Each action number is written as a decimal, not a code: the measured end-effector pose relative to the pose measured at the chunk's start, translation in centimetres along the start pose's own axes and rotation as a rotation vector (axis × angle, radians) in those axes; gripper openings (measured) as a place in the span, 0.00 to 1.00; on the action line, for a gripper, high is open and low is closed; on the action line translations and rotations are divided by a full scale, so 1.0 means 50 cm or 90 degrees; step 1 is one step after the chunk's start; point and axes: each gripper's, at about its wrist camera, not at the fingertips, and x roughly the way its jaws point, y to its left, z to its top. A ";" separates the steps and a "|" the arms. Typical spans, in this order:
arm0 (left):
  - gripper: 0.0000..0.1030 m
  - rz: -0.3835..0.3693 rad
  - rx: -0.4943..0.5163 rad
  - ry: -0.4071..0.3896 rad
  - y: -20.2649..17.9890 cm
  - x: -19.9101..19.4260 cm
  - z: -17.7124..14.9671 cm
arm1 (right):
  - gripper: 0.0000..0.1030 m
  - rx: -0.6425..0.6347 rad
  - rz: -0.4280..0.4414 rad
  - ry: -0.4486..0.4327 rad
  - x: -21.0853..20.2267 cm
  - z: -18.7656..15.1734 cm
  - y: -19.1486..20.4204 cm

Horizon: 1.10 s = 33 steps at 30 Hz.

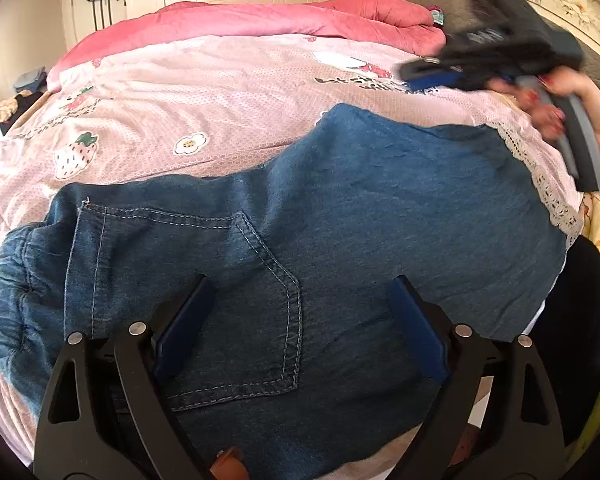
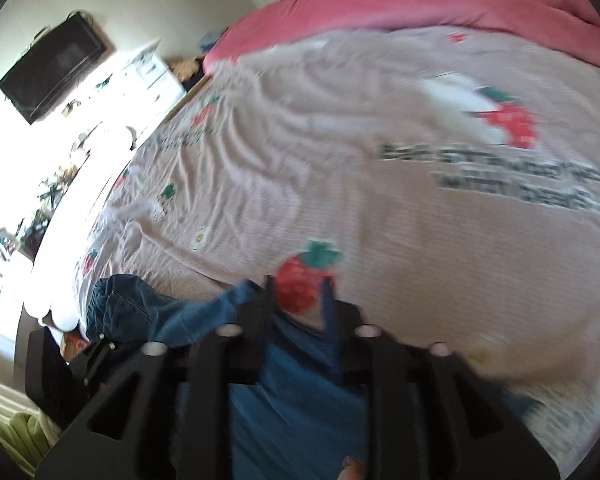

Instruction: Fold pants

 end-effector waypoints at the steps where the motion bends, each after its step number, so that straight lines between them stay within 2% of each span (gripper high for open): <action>1: 0.83 -0.008 -0.005 -0.003 -0.002 -0.012 0.005 | 0.34 0.001 -0.012 -0.013 -0.029 -0.016 -0.017; 3: 0.85 -0.042 -0.019 -0.027 -0.009 -0.044 0.022 | 0.36 0.009 -0.029 -0.031 -0.069 -0.041 -0.046; 6: 0.87 -0.071 -0.019 -0.051 -0.025 -0.066 0.055 | 0.38 0.002 -0.103 -0.057 -0.128 -0.082 -0.093; 10: 0.87 -0.097 0.002 -0.043 -0.072 -0.031 0.117 | 0.39 -0.010 -0.143 -0.070 -0.163 -0.113 -0.127; 12: 0.87 -0.119 0.006 -0.031 -0.095 -0.005 0.140 | 0.50 -0.043 -0.158 -0.070 -0.172 -0.122 -0.127; 14: 0.87 -0.112 0.022 -0.018 -0.122 0.027 0.161 | 0.62 -0.077 -0.177 -0.063 -0.174 -0.127 -0.123; 17: 0.87 -0.063 0.039 0.000 -0.136 0.072 0.175 | 0.63 -0.111 -0.197 -0.046 -0.165 -0.134 -0.121; 20: 0.87 -0.035 0.033 0.003 -0.125 0.089 0.185 | 0.64 -0.113 -0.194 -0.043 -0.157 -0.134 -0.125; 21: 0.87 -0.030 0.028 0.005 -0.120 0.093 0.188 | 0.69 -0.109 -0.197 -0.041 -0.152 -0.132 -0.129; 23: 0.87 -0.037 0.026 0.011 -0.117 0.101 0.194 | 0.74 -0.077 -0.212 -0.029 -0.140 -0.124 -0.148; 26: 0.87 -0.066 0.026 0.017 -0.124 0.107 0.201 | 0.74 -0.012 -0.199 -0.026 -0.128 -0.115 -0.184; 28: 0.87 -0.079 0.027 0.015 -0.130 0.111 0.207 | 0.72 0.029 -0.186 -0.016 -0.119 -0.115 -0.205; 29: 0.87 -0.085 0.030 0.017 -0.133 0.116 0.209 | 0.57 0.040 -0.180 -0.009 -0.116 -0.116 -0.211; 30: 0.87 -0.088 0.030 0.017 -0.136 0.119 0.210 | 0.37 0.052 -0.172 -0.005 -0.111 -0.118 -0.217; 32: 0.87 -0.093 0.034 0.032 -0.143 0.135 0.212 | 0.25 0.045 -0.172 -0.002 -0.106 -0.122 -0.215; 33: 0.87 -0.092 0.041 0.050 -0.145 0.149 0.212 | 0.22 0.036 -0.169 -0.006 -0.106 -0.123 -0.210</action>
